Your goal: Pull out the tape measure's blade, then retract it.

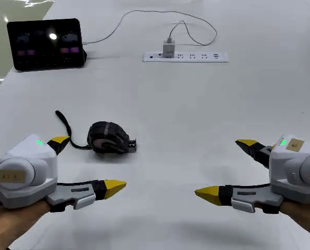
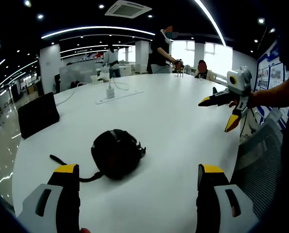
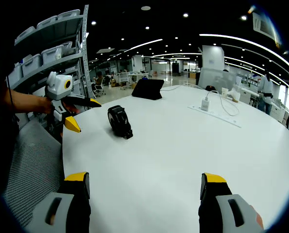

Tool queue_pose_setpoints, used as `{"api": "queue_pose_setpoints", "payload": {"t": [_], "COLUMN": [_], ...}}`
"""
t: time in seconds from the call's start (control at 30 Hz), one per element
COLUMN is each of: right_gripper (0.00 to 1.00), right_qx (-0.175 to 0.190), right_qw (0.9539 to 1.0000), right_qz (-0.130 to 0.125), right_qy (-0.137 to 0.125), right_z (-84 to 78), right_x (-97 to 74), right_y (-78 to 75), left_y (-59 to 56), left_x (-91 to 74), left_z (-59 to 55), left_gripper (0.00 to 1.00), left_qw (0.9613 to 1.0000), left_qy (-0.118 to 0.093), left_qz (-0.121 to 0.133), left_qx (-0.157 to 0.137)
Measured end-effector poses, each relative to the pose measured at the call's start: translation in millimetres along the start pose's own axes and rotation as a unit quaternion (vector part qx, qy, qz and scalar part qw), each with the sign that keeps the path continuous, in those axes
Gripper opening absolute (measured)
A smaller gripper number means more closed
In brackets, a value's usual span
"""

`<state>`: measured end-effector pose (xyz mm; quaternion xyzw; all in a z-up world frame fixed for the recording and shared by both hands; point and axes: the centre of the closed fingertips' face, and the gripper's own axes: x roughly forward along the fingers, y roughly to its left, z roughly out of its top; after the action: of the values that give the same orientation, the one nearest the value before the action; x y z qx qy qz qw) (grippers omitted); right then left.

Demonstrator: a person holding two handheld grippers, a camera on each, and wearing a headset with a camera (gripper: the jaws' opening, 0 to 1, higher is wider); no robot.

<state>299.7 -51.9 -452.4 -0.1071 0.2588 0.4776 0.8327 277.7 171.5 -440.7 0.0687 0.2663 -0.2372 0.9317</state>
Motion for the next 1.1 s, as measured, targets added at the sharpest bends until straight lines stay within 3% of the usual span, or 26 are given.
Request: {"api": "queue_pose_setpoints", "payload": {"t": [1.1], "right_gripper": [0.86], "right_qx": [-0.05], "right_qw": [0.997], "right_qz": [0.052], "right_qy": [0.029], "right_z": [6.9], "right_x": [34.5], "right_y": [-6.7], "left_y": [23.2], "left_x": [21.9], "left_z": [-4.4], "left_gripper": [0.95], "left_qw": [0.9976], "left_qy": [0.041], "left_qz": [-0.042], "left_qx": [0.037]}}
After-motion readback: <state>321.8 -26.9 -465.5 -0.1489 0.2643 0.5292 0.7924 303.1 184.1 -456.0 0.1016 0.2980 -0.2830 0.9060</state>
